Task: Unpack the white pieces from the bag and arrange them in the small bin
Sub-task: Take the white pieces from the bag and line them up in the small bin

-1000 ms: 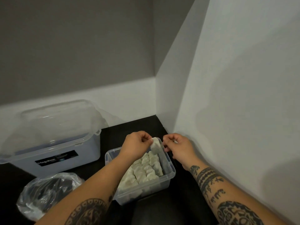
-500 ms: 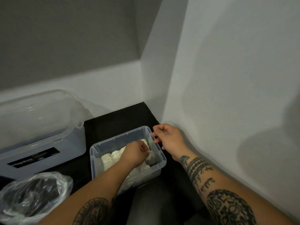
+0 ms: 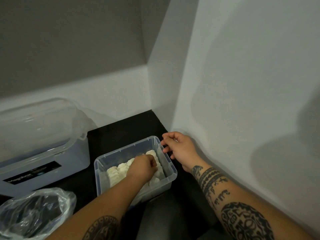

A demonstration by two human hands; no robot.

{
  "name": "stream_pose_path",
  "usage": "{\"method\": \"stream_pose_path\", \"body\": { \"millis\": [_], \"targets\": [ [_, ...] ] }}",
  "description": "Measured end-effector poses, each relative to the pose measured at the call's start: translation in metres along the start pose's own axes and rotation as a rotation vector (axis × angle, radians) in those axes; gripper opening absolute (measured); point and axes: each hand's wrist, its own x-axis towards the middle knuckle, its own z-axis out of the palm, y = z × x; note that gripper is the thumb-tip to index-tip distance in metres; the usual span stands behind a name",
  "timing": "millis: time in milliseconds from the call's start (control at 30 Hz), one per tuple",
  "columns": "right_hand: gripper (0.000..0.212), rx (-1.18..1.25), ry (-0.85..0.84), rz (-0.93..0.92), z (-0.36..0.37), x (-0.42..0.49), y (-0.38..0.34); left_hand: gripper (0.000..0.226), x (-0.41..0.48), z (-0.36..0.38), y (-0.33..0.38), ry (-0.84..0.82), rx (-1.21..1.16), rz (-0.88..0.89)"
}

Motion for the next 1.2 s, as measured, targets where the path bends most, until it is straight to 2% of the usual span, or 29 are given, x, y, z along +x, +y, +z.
{"method": "stream_pose_path", "body": {
  "millis": [100, 167, 267, 367, 433, 500, 633, 733, 800, 900, 1033, 1200],
  "targets": [
    [0.013, 0.062, -0.005, 0.023, 0.000, 0.000, -0.002, 0.015, -0.002, -0.004, -0.001, 0.019, -0.019, -0.033],
    [0.018, 0.228, -0.028, 0.089, -0.001, 0.000, -0.005, 0.014, -0.006, -0.013, 0.003, 0.068, -0.077, -0.026],
    [0.046, 0.630, -0.122, 0.261, -0.002, 0.001, -0.016, 0.012, -0.010, -0.037, 0.016, 0.258, -0.257, 0.071],
    [0.072, 0.822, -0.224, 0.356, -0.004, 0.004, -0.022, 0.012, -0.014, -0.073, 0.036, 0.422, -0.485, 0.183],
    [0.090, 0.843, -0.283, 0.382, -0.002, 0.007, -0.024, 0.014, -0.015, -0.093, 0.046, 0.433, -0.496, 0.282],
    [0.104, 0.871, -0.348, 0.401, 0.001, 0.008, -0.027, 0.019, -0.015, -0.108, 0.051, 0.358, -0.407, 0.358],
    [0.107, 0.752, -0.462, 0.377, 0.008, 0.003, -0.041, 0.026, -0.011, -0.116, 0.048, 0.196, -0.116, 0.371],
    [0.109, 0.680, -0.519, 0.355, 0.013, 0.002, -0.042, 0.016, -0.014, -0.111, 0.047, 0.213, -0.101, 0.334],
    [0.105, 0.662, -0.521, 0.346, 0.014, 0.003, -0.040, 0.010, -0.016, -0.111, 0.047, 0.226, -0.186, 0.332],
    [0.079, 0.541, -0.478, 0.279, 0.011, 0.001, -0.033, 0.011, -0.022, -0.119, 0.050, 0.186, -0.308, 0.297],
    [0.030, 0.102, -0.259, 0.001, 0.008, -0.003, -0.021, 0.008, -0.025, -0.130, 0.050, 0.229, -0.167, 0.332],
    [0.013, -0.127, -0.138, -0.223, 0.004, -0.007, -0.013, 0.009, -0.027, -0.127, 0.050, 0.284, -0.090, 0.328]
  ]
}}
